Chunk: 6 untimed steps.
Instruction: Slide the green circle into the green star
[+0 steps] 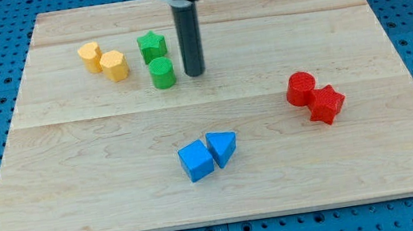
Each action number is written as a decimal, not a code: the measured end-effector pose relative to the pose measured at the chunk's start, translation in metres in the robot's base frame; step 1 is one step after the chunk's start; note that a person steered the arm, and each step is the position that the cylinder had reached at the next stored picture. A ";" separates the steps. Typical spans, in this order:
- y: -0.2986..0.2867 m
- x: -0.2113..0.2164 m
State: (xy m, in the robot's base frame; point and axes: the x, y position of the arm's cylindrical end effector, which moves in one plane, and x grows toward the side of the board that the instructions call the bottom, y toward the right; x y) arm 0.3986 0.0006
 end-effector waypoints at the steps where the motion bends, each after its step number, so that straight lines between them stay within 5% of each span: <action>1: -0.021 0.017; 6: -0.054 -0.108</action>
